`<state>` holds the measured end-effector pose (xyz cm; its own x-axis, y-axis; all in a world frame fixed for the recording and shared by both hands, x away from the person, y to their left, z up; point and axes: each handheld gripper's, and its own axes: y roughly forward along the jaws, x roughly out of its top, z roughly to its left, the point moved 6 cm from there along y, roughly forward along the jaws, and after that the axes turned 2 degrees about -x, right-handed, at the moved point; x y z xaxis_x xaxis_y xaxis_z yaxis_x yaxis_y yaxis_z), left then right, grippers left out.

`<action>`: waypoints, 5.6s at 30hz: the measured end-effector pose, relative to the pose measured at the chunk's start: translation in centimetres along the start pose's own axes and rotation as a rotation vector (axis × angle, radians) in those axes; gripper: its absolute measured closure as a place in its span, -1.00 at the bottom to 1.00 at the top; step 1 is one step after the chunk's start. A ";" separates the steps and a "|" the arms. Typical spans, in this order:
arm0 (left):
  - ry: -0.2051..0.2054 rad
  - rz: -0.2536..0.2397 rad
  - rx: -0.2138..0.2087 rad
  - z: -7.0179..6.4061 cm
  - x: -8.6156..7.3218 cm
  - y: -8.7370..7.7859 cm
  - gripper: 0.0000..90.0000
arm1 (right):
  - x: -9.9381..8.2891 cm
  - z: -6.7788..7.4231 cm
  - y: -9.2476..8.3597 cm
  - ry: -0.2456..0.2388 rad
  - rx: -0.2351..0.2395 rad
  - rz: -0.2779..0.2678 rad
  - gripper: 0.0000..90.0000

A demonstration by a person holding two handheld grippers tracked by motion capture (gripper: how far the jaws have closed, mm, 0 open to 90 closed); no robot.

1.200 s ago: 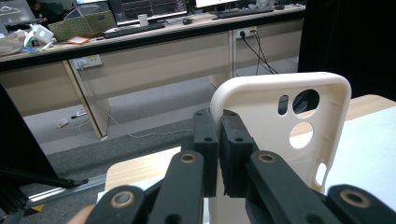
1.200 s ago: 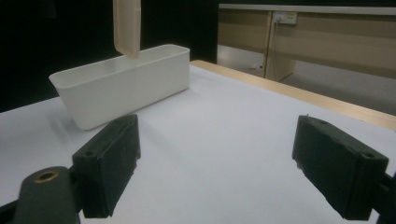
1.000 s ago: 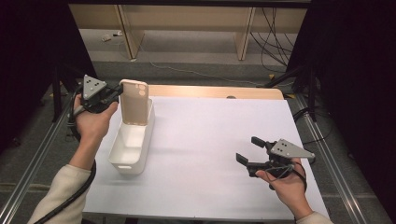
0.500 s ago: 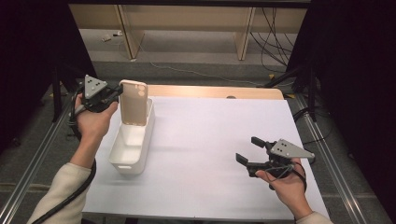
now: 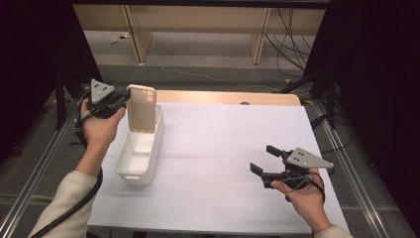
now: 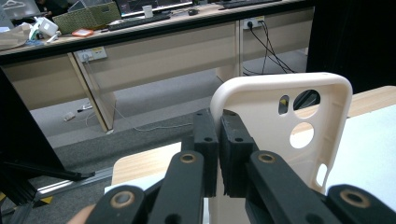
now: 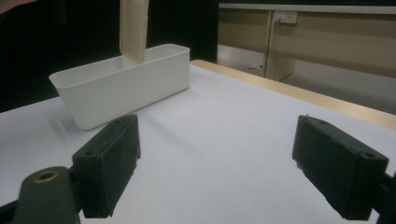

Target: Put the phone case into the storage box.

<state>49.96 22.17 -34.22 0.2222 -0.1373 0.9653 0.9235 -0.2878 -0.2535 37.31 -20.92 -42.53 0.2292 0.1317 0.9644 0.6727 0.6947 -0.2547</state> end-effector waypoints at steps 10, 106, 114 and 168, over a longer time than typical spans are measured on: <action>-0.002 0.002 0.005 0.2 -0.3 0.5 0.92 | 0.0 0.0 0.0 0.002 0.004 0.001 -0.64; 0.016 0.050 0.038 1.5 -1.2 5.0 0.92 | -0.1 0.0 -0.2 -0.003 0.006 0.013 -0.64; 0.019 0.058 0.040 1.5 -1.4 5.3 0.92 | -0.1 0.0 -0.2 -0.003 0.006 0.013 -0.64; 0.029 0.117 0.053 1.9 -2.9 8.1 0.92 | -0.2 0.0 -0.2 0.002 0.001 0.020 -0.64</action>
<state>57.38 22.05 -38.98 0.3210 -0.1949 0.9268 0.9072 -0.2178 -0.3600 37.15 -21.11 -42.64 0.2442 0.1443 0.9589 0.6669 0.6929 -0.2741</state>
